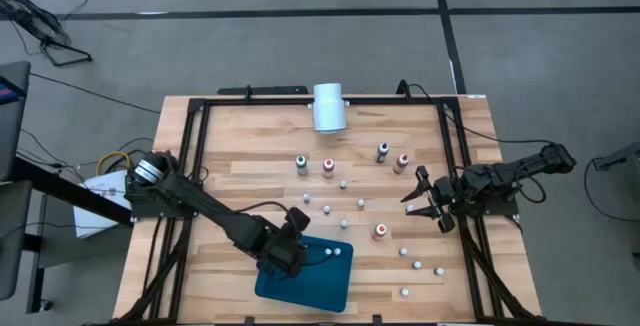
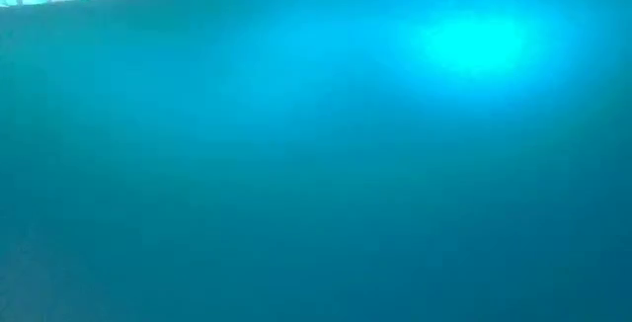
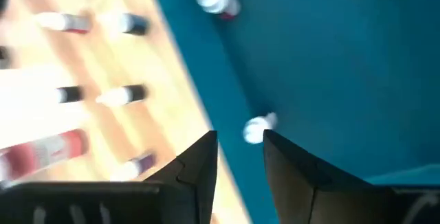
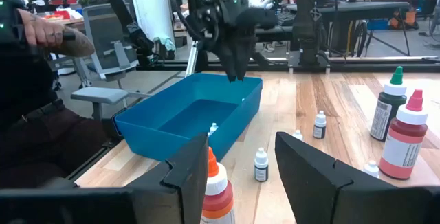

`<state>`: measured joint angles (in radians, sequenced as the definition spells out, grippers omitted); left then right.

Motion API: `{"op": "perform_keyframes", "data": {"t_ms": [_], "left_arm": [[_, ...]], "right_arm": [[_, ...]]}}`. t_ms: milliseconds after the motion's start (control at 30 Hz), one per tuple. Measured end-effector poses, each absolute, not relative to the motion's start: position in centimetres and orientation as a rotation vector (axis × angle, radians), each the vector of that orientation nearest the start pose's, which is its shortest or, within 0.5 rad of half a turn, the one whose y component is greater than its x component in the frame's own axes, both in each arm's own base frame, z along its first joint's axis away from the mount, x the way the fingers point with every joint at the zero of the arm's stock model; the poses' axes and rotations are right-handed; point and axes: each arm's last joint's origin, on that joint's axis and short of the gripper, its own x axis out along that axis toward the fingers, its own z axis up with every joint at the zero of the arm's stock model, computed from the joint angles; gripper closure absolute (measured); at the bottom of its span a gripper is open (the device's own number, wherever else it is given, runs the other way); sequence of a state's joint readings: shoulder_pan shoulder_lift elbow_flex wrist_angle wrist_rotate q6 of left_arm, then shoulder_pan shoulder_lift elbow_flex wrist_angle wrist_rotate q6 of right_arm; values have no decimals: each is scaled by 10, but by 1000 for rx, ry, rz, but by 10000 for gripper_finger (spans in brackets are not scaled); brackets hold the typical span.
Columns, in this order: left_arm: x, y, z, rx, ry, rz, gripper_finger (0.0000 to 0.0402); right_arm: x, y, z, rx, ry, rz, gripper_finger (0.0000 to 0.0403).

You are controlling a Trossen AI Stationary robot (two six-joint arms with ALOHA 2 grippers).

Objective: Pick & Place food coloring
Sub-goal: Put the small violet food coloring bottle into the blue bin

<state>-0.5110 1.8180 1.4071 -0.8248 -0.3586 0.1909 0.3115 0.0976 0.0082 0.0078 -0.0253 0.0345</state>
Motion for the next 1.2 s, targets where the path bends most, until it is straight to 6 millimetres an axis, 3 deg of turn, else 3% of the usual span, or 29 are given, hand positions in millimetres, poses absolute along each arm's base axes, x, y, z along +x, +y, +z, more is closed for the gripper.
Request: {"op": "perform_keyframes", "data": {"t_ms": [300, 633, 867, 1200], "left_arm": [[326, -143, 242, 681, 1106, -135, 292], [346, -85, 242, 653, 1165, -52, 292], [349, -54, 223, 657, 1198, -66, 292], [353, -44, 199, 605, 1147, -174, 292]], "right_arm": [[98, 32, 159, 22, 87, 335, 244], [98, 32, 159, 22, 87, 335, 244], [98, 32, 159, 22, 87, 335, 244], [98, 32, 159, 22, 87, 336, 244]]}}
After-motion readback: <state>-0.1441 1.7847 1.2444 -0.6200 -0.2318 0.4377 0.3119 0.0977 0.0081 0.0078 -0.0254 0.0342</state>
